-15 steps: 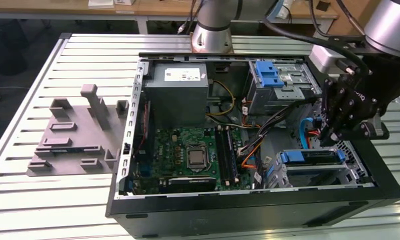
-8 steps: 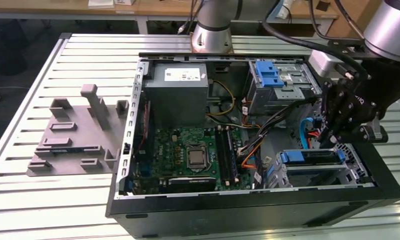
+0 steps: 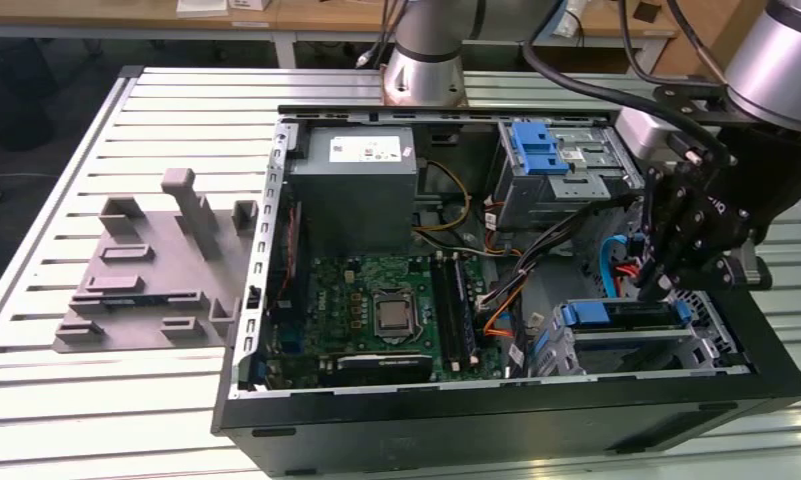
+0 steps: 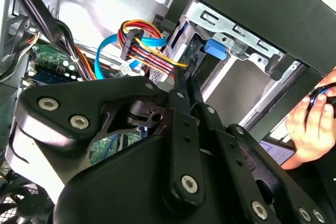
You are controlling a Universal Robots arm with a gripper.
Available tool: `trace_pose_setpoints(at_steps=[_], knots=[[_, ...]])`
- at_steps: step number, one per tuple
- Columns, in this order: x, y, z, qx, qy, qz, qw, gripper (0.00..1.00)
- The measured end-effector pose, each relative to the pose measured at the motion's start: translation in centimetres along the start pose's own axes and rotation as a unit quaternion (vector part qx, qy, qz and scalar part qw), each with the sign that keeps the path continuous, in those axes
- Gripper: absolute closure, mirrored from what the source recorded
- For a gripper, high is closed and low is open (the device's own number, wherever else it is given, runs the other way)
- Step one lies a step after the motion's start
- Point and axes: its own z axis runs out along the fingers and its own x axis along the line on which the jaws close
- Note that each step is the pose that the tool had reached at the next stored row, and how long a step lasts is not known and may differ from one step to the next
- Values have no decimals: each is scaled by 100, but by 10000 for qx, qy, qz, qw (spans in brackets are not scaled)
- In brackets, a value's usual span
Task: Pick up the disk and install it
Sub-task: 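Insert the first disk wire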
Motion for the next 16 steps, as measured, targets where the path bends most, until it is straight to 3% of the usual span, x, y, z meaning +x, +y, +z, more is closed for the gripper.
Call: trace_pose_setpoints(at_steps=[16], knots=[[35,-2,46,0,0,0,10000,84]])
